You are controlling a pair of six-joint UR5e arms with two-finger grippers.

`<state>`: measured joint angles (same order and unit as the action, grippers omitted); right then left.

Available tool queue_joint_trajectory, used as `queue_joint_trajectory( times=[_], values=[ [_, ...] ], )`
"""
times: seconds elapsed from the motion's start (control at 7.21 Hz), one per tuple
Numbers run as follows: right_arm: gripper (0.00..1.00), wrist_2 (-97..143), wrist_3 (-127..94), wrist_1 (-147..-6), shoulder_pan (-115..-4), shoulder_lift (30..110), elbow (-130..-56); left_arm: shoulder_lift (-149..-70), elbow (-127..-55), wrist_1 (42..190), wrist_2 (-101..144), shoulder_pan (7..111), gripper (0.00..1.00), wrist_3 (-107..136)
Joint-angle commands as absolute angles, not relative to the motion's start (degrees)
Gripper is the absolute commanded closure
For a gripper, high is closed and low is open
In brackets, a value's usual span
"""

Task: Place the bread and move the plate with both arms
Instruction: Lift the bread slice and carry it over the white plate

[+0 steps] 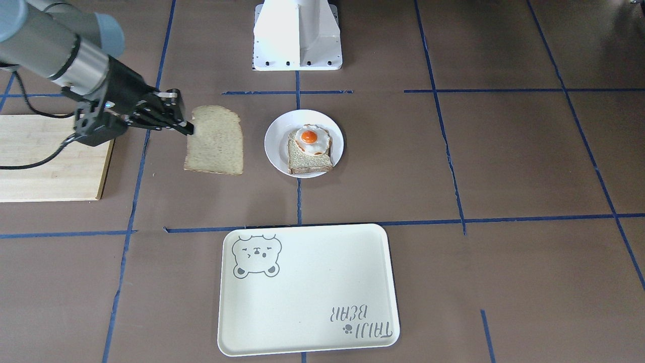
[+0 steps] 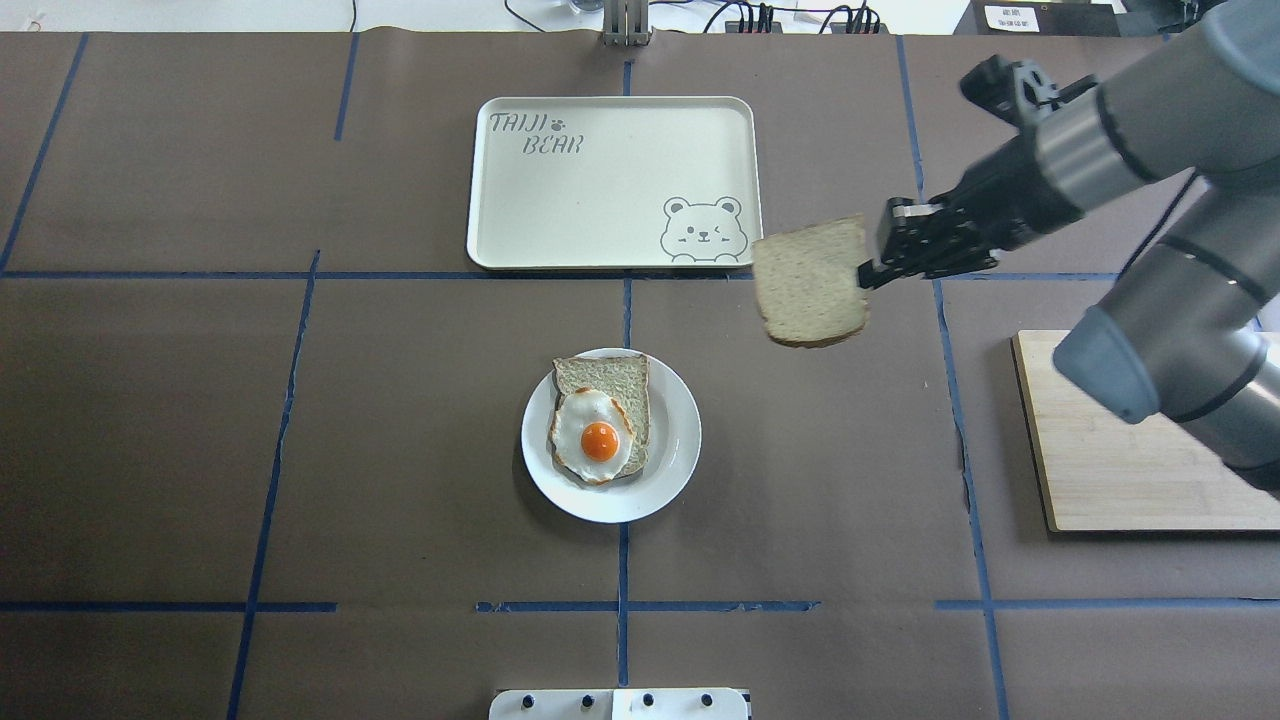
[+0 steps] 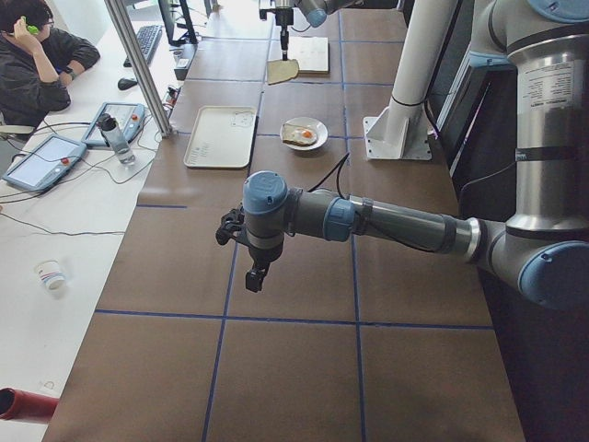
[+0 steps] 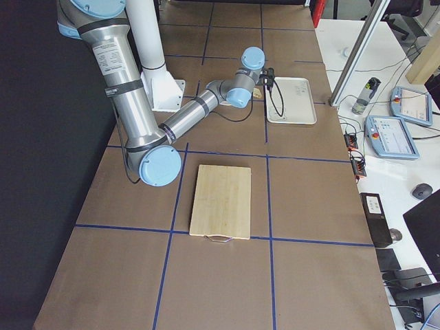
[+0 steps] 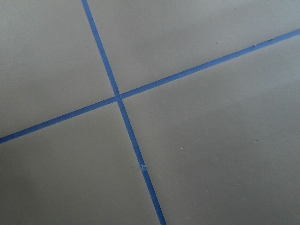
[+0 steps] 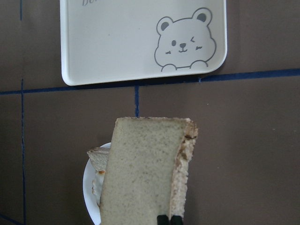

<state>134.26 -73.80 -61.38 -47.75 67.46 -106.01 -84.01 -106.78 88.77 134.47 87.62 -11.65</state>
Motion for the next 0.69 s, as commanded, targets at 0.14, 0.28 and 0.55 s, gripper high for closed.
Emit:
queue_joint_trajectory(
  times=[0.14,0.28,0.55],
  values=[
    [1.0,119.5,-76.7,-61.1,-36.5,63.0,-104.8,-84.3,-106.7,88.8,134.5,87.7,0.0,-11.6],
    [1.0,117.2,-76.8,-61.1,-34.5,60.4,-102.7,-84.3,-106.8,88.8,134.5,87.6,0.0,-11.6],
    [1.0,110.8,-77.0,-61.1,-30.0,59.9,-101.4,-84.3,-106.7,88.8,134.5,87.6,0.0,-11.6]
  ],
)
